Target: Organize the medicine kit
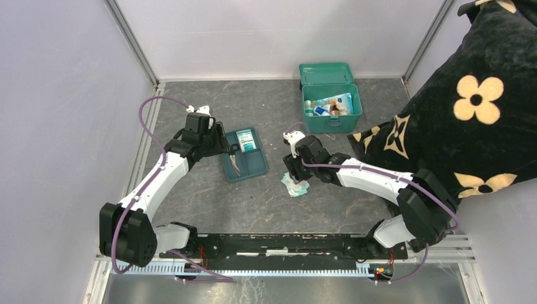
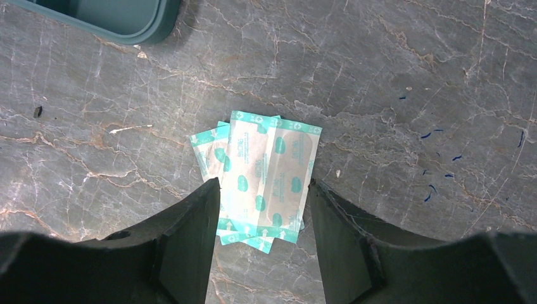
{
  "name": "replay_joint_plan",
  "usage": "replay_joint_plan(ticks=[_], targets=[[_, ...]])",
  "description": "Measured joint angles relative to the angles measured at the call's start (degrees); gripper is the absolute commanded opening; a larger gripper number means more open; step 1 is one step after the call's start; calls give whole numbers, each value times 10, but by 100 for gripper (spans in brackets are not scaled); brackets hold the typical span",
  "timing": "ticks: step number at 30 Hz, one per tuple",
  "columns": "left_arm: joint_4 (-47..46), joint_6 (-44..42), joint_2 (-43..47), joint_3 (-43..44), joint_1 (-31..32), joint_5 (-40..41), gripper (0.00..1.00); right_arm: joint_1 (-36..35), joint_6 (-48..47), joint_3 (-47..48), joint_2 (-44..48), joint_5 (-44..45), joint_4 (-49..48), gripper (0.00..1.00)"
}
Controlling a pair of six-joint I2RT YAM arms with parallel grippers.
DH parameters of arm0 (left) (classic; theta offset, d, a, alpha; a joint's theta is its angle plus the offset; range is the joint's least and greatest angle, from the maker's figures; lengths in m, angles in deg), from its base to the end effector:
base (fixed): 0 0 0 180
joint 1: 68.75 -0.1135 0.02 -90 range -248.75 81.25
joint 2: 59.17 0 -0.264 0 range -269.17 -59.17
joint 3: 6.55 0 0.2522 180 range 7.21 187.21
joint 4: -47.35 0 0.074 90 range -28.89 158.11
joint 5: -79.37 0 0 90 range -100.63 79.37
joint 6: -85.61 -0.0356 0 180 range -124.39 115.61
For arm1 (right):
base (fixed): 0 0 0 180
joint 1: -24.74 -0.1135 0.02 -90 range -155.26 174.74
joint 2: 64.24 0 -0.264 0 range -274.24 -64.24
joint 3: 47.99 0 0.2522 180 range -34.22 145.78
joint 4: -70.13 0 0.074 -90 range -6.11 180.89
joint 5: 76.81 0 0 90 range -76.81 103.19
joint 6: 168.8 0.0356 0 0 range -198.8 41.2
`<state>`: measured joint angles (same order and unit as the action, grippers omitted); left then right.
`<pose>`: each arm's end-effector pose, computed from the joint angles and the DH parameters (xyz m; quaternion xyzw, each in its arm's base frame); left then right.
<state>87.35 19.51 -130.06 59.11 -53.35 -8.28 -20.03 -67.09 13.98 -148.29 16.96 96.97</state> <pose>0.2529 -0.0681 0.2622 -0.0763 0.9213 -0.1102 0.3650 0.2134 0.2084 0.1987 -0.2552 0.9005 0.1388 0.3235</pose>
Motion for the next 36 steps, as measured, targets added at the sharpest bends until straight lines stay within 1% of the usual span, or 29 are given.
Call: replay_joint_plan(ticks=[3,6,10,15,17,19,20,23,25,28,31,36], targets=[[0,0,0,0,0,0,64,0,0,2,0,9,2,62],[0,0,0,0,0,0,65,0,-4,2,0,18,9,62],[-2,0,0,0,0,-15,65,11,-14,2,0,19,14,49],[-33,8,31,-24,13,-57,67,64,-20,-12,10,1,12,47],[-56,31,56,-47,45,-64,68,88,-22,-25,21,-13,8,43],[-82,56,71,-65,98,-68,68,110,-21,-42,31,-32,0,38],[-103,72,74,-75,134,-68,67,118,-21,-50,33,-42,-5,37],[-165,116,64,-100,228,-67,66,128,-20,-75,33,-70,-23,31],[-201,141,44,-113,268,-61,65,130,-19,-85,32,-82,-28,28],[-247,173,-1,-129,301,-46,63,131,-19,-85,25,-89,-40,22],[-285,200,-45,-139,318,-38,62,132,-20,-85,13,-91,-53,18],[-342,233,-106,-149,345,-25,58,134,-21,-85,-6,-92,-61,15]])
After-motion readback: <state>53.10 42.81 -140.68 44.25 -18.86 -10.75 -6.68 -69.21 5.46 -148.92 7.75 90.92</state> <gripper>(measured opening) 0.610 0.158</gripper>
